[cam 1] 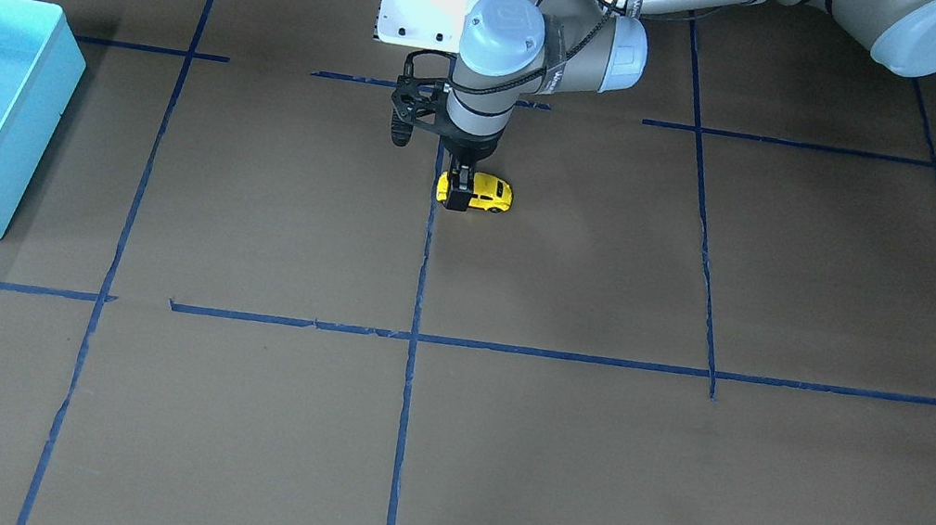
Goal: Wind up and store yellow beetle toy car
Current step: 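Hold the car pressed to the table with the left gripper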
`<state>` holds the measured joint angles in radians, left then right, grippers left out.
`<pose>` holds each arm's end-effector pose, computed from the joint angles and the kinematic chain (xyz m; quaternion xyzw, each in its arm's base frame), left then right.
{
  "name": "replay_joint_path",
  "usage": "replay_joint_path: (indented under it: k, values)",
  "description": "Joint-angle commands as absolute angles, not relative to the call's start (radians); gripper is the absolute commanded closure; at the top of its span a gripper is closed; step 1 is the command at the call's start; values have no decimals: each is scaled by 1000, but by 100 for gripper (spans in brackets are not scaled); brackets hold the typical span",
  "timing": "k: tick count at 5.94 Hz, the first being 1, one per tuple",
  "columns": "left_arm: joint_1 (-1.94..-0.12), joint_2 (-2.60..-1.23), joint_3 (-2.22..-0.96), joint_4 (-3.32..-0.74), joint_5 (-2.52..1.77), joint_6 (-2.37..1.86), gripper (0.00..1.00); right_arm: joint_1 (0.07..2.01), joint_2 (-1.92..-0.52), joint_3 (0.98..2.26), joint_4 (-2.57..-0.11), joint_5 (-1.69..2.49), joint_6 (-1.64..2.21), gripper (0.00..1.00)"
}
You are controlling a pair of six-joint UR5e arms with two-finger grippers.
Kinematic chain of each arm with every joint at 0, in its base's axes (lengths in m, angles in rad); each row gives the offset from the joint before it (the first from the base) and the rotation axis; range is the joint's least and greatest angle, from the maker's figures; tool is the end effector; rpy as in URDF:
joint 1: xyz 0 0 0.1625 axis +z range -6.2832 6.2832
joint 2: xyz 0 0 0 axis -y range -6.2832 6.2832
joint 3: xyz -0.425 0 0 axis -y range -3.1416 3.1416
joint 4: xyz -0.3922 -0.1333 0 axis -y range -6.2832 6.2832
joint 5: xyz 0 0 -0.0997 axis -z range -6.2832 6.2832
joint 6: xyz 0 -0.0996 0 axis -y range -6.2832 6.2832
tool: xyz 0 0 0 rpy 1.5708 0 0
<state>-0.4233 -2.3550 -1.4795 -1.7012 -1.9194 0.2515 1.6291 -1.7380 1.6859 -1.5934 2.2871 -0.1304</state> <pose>0.6324 -0.3938 0.2034 0.2863 0.3139 0.6342 0.6459 0.0920 -0.4101 0.6844 -0.0018 -0.3520 -0.0206 0.9358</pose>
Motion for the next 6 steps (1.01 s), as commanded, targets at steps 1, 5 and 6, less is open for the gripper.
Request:
replay_joint_path:
  k: [1, 5, 6]
  values:
    - [-422, -2358, -1467, -1703, -1919, 252, 15, 1629, -1738, 1686, -1594, 2287, -130, 0]
    - [-437, -2352, -1479, -1736, -1922, 250, 99, 1629, -1740, 1683, -1594, 2287, -130, 0]
    - [-448, -2352, -1485, -1738, -1924, 252, 100, 1629, -1740, 1678, -1592, 2287, -130, 0]
